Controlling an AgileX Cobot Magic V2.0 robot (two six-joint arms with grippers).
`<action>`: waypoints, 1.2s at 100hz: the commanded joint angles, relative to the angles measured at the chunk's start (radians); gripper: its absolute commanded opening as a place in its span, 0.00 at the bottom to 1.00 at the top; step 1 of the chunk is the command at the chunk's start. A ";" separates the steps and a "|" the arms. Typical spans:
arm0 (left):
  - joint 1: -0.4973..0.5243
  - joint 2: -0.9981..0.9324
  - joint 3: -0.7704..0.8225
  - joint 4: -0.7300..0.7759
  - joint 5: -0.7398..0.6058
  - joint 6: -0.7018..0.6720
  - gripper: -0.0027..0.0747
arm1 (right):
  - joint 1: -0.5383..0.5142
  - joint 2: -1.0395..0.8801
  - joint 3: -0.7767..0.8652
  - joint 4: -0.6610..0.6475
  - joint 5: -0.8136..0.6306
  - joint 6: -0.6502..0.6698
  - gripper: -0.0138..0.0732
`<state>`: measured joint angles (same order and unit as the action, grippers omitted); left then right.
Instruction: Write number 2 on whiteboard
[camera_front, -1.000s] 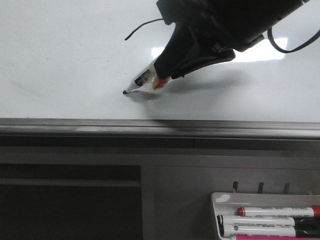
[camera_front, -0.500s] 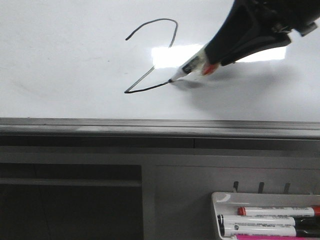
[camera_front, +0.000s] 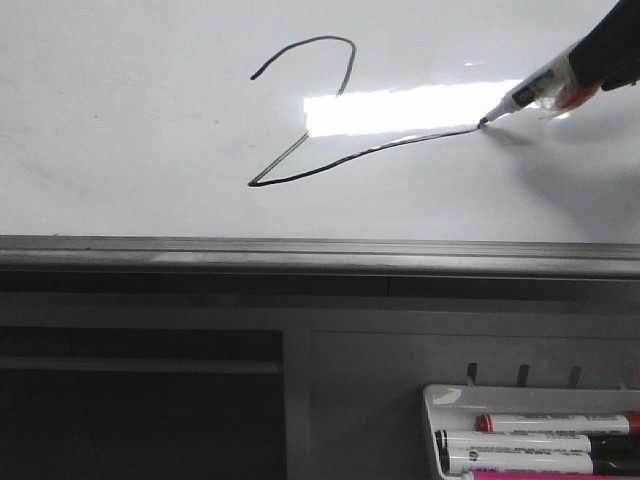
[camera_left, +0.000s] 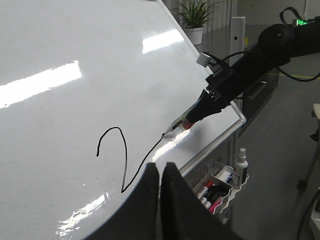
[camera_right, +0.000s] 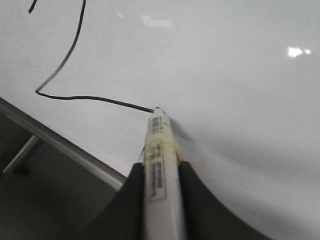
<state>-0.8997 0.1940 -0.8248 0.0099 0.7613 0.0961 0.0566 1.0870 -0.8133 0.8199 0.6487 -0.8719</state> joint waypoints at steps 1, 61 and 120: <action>0.001 0.024 -0.020 -0.022 -0.090 -0.008 0.04 | 0.041 -0.077 -0.039 0.083 0.037 -0.020 0.09; -0.004 0.621 -0.258 -0.525 0.139 0.567 0.53 | 0.796 -0.148 -0.164 0.138 0.024 -0.315 0.09; -0.002 0.807 -0.325 -0.525 0.263 0.556 0.24 | 0.819 -0.131 -0.164 0.106 0.024 -0.315 0.09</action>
<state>-0.8997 1.0088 -1.1143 -0.4759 1.0826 0.6611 0.8727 0.9649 -0.9430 0.9042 0.6795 -1.1745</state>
